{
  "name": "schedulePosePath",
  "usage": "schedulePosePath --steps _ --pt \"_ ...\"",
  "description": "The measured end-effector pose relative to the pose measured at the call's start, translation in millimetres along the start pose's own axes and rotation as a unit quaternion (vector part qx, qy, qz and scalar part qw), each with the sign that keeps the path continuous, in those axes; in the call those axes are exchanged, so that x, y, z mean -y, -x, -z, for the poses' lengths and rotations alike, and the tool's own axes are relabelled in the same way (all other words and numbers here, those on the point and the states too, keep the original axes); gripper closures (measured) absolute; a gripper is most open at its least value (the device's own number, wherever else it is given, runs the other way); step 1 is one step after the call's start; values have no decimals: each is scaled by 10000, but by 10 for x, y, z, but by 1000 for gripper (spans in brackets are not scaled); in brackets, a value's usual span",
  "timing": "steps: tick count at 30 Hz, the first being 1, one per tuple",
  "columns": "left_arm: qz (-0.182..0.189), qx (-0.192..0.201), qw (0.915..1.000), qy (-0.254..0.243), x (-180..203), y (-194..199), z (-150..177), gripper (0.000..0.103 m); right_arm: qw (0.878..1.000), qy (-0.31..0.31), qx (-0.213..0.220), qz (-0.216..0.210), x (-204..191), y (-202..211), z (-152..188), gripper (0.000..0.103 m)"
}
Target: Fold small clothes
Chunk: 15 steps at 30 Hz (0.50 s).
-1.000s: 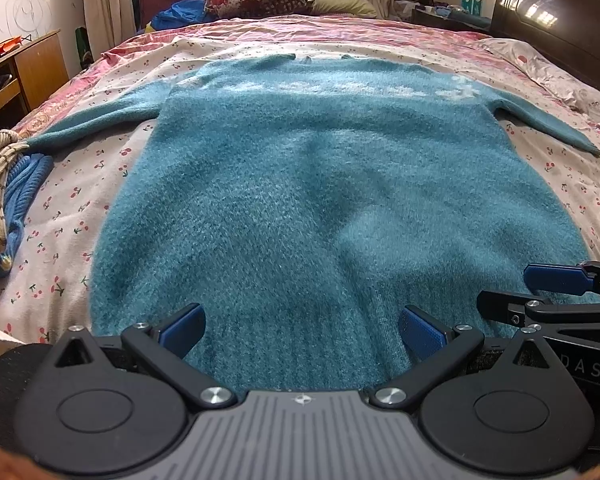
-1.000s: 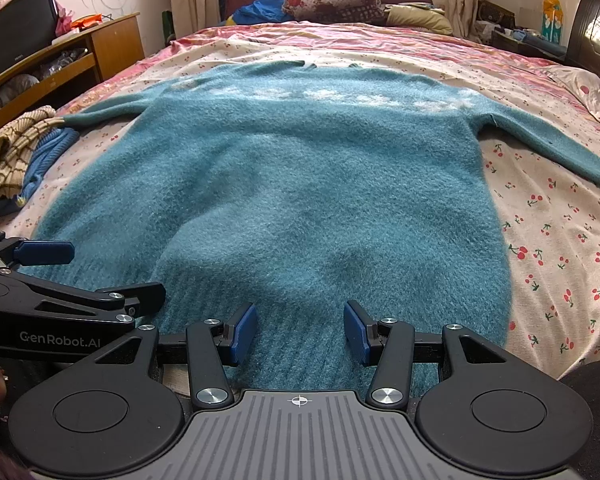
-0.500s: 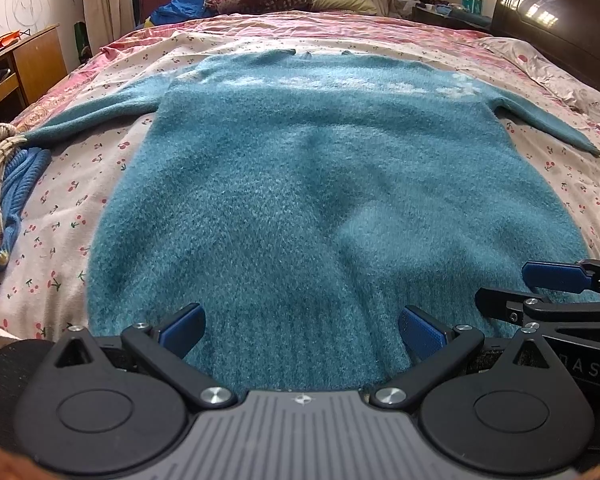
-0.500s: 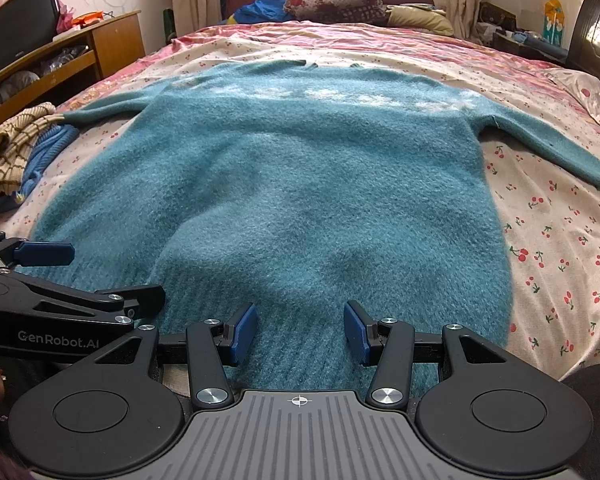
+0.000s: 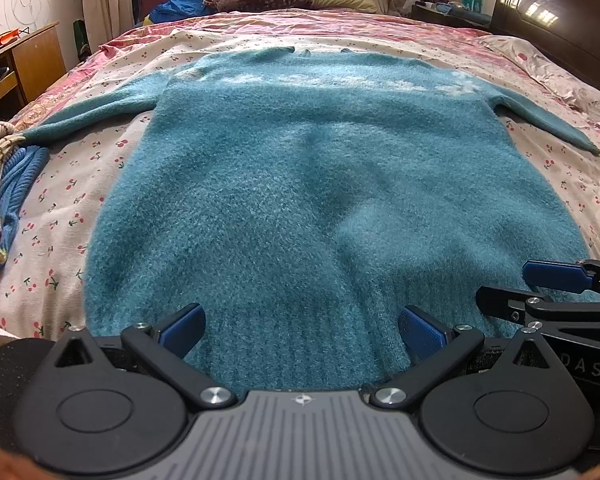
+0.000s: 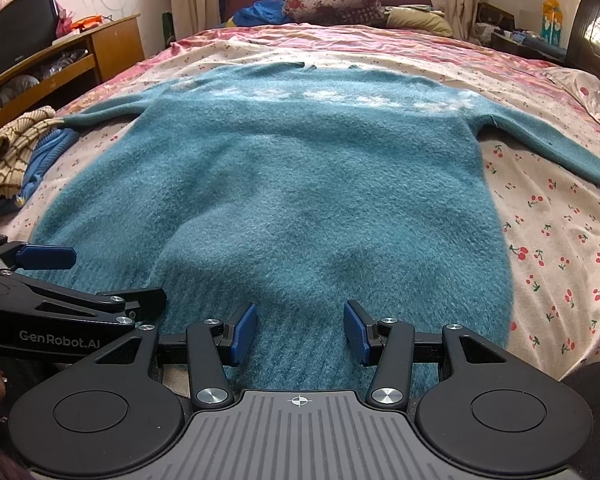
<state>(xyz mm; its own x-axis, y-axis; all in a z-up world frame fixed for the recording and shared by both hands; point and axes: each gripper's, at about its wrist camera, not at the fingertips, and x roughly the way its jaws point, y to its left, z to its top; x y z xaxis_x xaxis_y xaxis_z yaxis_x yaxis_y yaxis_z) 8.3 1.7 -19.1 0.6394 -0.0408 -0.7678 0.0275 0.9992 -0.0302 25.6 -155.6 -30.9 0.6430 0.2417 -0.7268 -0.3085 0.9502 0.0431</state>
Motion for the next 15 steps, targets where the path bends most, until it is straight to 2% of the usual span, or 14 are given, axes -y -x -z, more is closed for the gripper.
schedulePosePath --steps 11,15 --pt "-4 14 10000 -7 6 -1 -2 0 10000 -46 22 -35 13 0 4 55" --pt "29 152 9999 -74 34 60 -25 0 9999 -86 40 -63 25 15 2 55"
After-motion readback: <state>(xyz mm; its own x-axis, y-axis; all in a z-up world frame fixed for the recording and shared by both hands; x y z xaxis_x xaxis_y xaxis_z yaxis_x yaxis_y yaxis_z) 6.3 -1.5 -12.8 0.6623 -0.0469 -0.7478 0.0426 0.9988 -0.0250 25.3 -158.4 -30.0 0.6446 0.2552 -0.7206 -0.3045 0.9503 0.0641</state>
